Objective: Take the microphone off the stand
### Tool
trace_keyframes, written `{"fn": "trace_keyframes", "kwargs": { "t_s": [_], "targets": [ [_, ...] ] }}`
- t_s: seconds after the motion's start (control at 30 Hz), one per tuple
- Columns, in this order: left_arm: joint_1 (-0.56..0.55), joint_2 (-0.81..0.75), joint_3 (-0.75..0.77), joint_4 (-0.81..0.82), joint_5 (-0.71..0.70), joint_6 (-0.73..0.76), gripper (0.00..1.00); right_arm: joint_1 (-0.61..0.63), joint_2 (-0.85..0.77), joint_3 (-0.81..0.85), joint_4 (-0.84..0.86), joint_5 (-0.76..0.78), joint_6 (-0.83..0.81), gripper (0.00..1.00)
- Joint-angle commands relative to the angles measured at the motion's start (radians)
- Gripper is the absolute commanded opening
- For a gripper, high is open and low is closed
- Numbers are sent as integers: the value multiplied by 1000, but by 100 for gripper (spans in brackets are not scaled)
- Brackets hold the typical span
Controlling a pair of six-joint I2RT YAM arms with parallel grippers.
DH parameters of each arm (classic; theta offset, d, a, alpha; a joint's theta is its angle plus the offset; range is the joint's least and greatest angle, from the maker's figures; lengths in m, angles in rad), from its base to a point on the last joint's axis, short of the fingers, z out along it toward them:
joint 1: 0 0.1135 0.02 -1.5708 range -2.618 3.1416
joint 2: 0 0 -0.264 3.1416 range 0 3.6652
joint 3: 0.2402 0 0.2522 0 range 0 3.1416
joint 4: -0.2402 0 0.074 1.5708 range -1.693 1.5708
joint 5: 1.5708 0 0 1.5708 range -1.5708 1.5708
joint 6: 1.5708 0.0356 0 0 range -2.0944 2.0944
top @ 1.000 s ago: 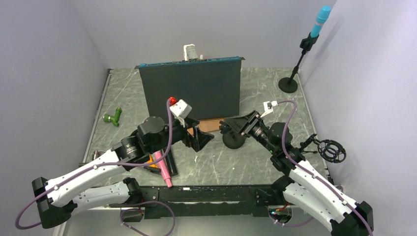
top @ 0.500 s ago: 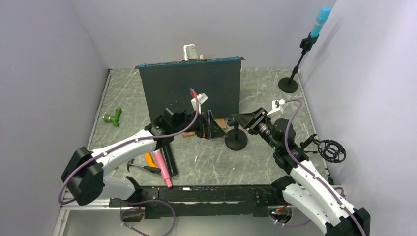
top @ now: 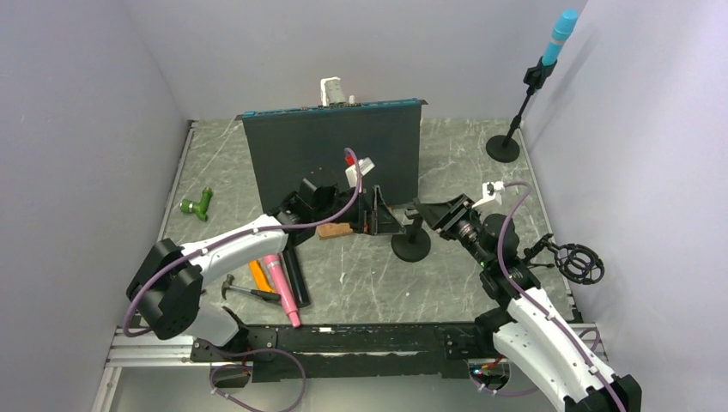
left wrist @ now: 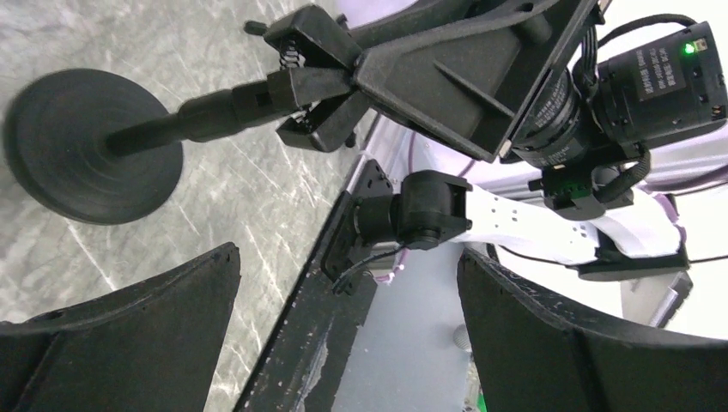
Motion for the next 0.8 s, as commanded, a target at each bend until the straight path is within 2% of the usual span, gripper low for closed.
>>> {"fn": "trace_keyframes", "kwargs": {
  "t_s": [0.0, 0.2, 0.37, 0.57, 0.77],
  "targets": [
    [2, -90, 82, -146, -85, 169, 100, -5, 50, 2, -286, -7, -141, 0],
    [3, -240, 188, -395, -268, 420, 99, -8, 117, 225, -424, 172, -229, 0],
    [6, -352, 194, -467, -397, 560, 99, -50, 216, 354, -460, 269, -309, 0],
    [7, -448, 111, -450, -469, 597, 99, -201, 263, 419, -451, 242, -364, 0],
    [7, -472, 111, -450, -437, 592, 99, -422, 289, 429, -418, 136, -382, 0]
  ]
}}
